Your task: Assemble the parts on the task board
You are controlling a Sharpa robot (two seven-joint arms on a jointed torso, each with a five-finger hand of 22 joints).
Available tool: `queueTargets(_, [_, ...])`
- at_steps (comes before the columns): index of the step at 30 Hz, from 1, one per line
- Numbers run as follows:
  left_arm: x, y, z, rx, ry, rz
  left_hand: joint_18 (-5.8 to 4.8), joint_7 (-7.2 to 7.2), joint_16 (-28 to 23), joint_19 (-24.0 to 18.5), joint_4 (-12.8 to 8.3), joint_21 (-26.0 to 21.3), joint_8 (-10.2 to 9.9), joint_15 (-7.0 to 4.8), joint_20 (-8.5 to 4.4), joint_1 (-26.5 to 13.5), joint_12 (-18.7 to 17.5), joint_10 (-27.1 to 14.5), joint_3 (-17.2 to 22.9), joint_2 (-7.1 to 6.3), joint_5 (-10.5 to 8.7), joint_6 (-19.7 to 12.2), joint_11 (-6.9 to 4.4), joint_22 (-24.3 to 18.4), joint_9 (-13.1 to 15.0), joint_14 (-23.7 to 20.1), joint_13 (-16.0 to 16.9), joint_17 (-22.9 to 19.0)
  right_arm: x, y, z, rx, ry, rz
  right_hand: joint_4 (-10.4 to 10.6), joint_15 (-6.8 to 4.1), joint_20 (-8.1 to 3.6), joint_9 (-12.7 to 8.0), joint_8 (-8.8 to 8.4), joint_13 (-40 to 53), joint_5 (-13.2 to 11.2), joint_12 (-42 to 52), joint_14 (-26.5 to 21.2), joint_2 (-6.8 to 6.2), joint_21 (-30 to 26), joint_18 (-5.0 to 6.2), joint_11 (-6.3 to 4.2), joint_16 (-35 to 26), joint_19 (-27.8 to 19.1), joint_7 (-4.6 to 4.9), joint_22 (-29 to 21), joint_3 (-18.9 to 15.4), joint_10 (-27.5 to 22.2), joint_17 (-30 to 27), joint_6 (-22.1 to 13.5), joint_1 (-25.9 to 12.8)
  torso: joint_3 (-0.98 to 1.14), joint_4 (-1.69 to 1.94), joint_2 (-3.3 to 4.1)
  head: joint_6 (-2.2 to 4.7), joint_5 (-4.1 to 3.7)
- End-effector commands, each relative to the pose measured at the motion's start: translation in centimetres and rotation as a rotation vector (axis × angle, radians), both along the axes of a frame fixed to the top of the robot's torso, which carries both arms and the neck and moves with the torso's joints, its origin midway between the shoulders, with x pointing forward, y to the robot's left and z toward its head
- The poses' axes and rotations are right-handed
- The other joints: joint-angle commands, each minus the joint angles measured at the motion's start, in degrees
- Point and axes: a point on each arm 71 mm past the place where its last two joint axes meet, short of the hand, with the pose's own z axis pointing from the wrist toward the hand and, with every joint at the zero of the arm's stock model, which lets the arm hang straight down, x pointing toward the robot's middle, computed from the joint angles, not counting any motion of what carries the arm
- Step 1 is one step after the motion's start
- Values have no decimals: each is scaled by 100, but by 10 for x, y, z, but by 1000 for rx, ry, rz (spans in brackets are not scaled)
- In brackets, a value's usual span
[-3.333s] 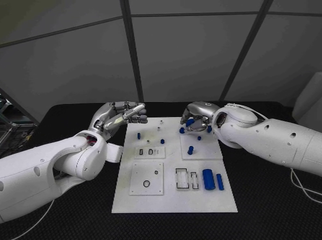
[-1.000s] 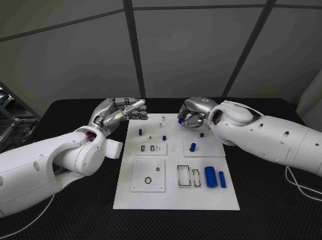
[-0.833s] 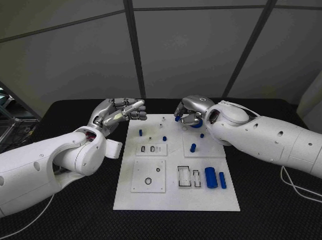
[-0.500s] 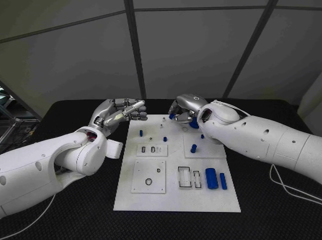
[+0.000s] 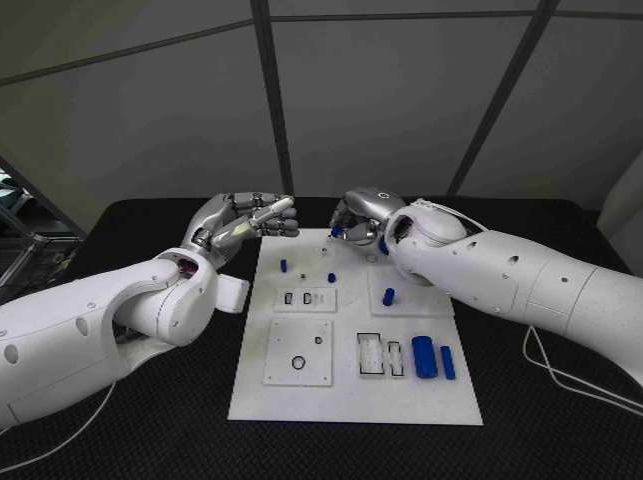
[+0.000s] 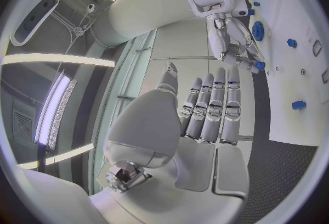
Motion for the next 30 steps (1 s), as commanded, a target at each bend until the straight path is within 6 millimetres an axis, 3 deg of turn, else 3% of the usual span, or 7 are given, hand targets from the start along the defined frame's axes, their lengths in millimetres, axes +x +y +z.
queueTargets(1, [0,-2,3,-3,-13,-11,-29,3,-28,-2,2,-24,-22,7,14,-28,-33,-28,-45,37,23,-42,-6,-7,-8,-34,-5,6,1,3,1,-8,8,10,-12,-14,-16,6,-44,-7,20,-32,-15,-35,7,-95,26,37,-1,28,-7,44,-20,-8,6,-9,1,-7,-1,-8,9])
queueTargets(30, [1,-6,10,-6,-25,-19,-30,2,-37,-5,-3,-28,-26,11,17,-29,-42,-31,-51,39,21,-40,-4,-12,-8,-42,-4,7,11,16,-2,-83,59,-19,18,10,2,-3,-83,-11,-5,-33,-32,-74,-16,-82,52,32,-51,47,-68,90,-113,-60,-24,-87,3,-5,2,-56,10])
